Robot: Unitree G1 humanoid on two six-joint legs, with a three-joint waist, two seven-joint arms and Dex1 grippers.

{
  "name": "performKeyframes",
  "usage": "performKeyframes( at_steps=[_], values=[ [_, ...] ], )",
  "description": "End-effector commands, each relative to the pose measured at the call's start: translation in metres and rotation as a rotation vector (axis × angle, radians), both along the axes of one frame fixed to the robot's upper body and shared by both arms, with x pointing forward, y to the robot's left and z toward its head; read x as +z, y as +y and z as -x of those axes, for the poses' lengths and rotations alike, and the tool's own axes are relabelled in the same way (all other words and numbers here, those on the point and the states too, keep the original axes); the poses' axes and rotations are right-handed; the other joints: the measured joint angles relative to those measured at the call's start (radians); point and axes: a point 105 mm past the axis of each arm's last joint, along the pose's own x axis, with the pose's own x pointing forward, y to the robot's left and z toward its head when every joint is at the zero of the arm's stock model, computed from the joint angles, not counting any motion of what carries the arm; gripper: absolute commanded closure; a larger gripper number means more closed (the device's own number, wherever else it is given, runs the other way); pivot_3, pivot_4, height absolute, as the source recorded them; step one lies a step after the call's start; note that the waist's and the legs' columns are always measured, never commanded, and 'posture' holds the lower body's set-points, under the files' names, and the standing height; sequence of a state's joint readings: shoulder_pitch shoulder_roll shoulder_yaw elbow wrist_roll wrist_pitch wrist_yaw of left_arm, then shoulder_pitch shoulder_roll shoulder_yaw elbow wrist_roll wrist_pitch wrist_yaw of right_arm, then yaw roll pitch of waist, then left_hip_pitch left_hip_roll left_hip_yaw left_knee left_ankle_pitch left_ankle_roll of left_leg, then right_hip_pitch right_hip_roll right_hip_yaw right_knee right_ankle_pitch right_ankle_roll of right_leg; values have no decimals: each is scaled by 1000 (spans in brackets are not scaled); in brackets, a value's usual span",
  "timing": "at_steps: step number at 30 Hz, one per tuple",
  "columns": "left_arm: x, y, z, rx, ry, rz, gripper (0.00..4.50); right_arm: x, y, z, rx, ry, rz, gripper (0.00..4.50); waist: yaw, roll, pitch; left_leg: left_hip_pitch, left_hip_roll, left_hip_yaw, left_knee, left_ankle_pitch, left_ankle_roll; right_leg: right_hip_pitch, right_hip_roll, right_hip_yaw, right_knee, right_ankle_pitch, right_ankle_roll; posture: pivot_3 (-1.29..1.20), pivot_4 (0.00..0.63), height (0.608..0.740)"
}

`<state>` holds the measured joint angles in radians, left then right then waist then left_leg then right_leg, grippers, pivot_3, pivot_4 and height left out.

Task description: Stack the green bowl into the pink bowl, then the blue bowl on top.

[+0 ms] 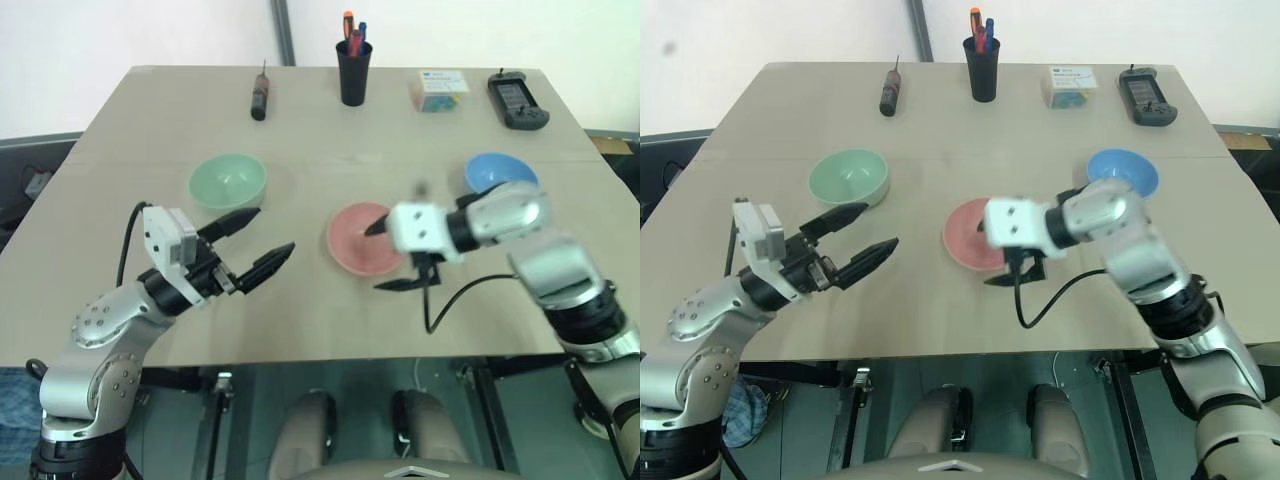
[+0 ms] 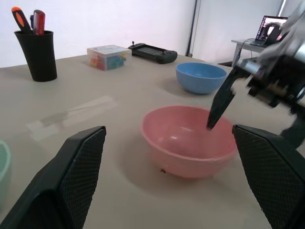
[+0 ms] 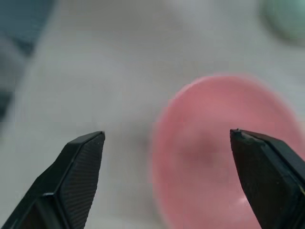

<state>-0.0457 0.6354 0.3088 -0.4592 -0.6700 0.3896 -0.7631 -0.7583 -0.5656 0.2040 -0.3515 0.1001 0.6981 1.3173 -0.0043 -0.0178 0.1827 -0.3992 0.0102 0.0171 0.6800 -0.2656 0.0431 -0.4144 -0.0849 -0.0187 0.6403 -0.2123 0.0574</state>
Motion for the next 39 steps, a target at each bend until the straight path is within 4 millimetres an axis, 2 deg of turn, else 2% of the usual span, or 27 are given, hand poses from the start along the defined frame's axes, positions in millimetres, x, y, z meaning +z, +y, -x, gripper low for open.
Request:
performKeyframes(
  at_steps=[1, 5, 11, 17, 23, 28, 29, 31, 32, 39],
  values=[
    [4, 8, -12, 76, -33, -73, 0, 47, -19, 10, -13, -2, -287, 63, -1, 0, 0, 0, 0, 0, 0, 0, 0, 0, 0, 0, 0, 0, 0, 0, 150, 740],
    [1, 19, -31, 164, -32, -142, 0, 53, -54, 16, -113, 35, -393, 63, 5, 0, 0, 0, 0, 0, -1, 0, 0, 0, 0, -1, 0, 0, 0, 0, 150, 740],
    [0, 41, -62, 301, -14, -228, 0, 49, -90, 30, -224, 23, -406, 63, 16, 0, 0, -1, -3, 0, -3, 0, 0, 0, 0, -1, -1, 0, 0, 0, 150, 740],
    [-13, 51, -90, 319, 15, -402, 0, 63, -93, 40, -251, -18, -398, 63, 15, 0, 0, 0, -3, 1, -3, 0, 0, -1, 1, 0, -1, 0, 1, 0, 150, 740],
    [-30, 43, -113, 289, 78, -502, 0, 64, -92, 41, -282, -32, -408, 63, 20, 0, 0, -1, -3, 1, -3, 0, 0, -1, 0, -1, -2, 0, 1, 0, 150, 740],
    [-32, 39, -133, 288, 111, -553, 0, 65, -94, 42, -303, -45, -416, 63, 18, -1, 0, -3, -3, 0, -2, 0, 1, -1, 0, -2, -3, 0, 1, 0, 150, 740],
    [-31, 39, -136, 286, 108, -574, 402, 65, -94, 43, -307, -46, -415, 0, 18, -1, 0, -3, -3, 0, -2, 0, 1, -1, 0, -2, -3, 0, 1, 0, 150, 740],
    [-31, 37, -141, 274, 104, -603, 516, 64, -95, 43, -313, -49, -412, 0, 18, -1, 0, -3, -4, 0, -2, 0, 1, -1, 0, -2, -3, 0, 1, 0, 150, 740],
    [-31, 36, -142, 265, 108, -610, 780, 64, -95, 43, -318, -51, -414, 0, 17, -1, 0, -3, -4, 0, -2, 0, 1, -1, 0, -2, -3, 0, 1, 0, 150, 740],
    [-33, 36, -147, 238, 123, -640, 3893, 64, -97, 45, -337, -58, -422, 0, 17, -1, 0, -3, -3, 0, -2, -1, 1, -1, 0, -2, -3, 0, 1, 0, 150, 740]
  ],
)
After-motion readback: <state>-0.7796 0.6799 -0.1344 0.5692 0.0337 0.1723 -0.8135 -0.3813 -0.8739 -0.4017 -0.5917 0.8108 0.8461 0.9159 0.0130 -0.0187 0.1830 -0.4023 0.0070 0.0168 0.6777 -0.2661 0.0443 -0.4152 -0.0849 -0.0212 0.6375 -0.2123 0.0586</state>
